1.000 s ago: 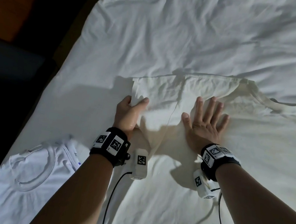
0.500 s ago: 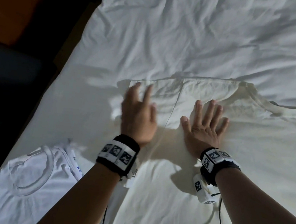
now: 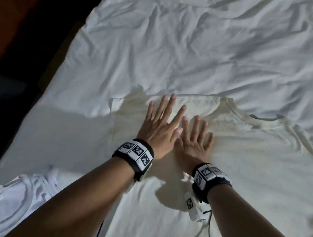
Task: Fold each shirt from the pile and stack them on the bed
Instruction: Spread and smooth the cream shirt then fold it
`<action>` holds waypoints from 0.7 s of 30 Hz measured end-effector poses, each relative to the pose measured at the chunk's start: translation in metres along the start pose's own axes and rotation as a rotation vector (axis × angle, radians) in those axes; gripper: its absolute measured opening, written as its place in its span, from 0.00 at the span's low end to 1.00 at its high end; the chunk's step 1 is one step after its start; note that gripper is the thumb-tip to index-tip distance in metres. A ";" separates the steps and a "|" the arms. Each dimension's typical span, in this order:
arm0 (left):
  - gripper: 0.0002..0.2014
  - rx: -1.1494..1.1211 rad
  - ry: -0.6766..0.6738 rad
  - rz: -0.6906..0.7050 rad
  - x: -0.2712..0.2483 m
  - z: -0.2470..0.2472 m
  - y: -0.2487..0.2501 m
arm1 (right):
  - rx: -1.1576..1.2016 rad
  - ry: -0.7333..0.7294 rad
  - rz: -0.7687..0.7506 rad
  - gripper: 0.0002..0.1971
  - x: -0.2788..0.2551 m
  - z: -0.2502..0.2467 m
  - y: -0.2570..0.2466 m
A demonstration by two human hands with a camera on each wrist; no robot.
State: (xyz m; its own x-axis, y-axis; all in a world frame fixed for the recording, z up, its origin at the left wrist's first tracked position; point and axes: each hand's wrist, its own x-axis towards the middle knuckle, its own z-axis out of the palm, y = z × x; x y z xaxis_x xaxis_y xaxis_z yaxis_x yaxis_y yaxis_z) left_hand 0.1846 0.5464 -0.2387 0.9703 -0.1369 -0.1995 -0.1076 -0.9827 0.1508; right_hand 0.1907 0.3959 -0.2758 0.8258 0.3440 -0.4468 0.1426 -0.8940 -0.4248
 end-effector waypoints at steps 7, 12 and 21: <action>0.36 0.053 -0.102 -0.369 0.019 0.011 -0.012 | -0.152 0.152 -0.156 0.35 -0.041 -0.052 0.060; 0.35 0.052 -0.122 0.140 0.033 0.014 0.067 | -0.316 0.146 -0.137 0.35 -0.036 -0.056 0.101; 0.36 0.074 -0.096 -0.265 0.049 0.014 0.050 | -0.216 0.276 0.091 0.35 -0.030 -0.060 0.137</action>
State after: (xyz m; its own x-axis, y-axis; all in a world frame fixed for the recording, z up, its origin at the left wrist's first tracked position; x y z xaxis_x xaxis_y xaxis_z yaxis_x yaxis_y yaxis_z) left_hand 0.2236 0.4893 -0.2549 0.9422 0.1177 -0.3136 0.1276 -0.9918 0.0111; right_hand 0.2179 0.2454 -0.2731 0.9525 0.1960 -0.2332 0.1494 -0.9677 -0.2032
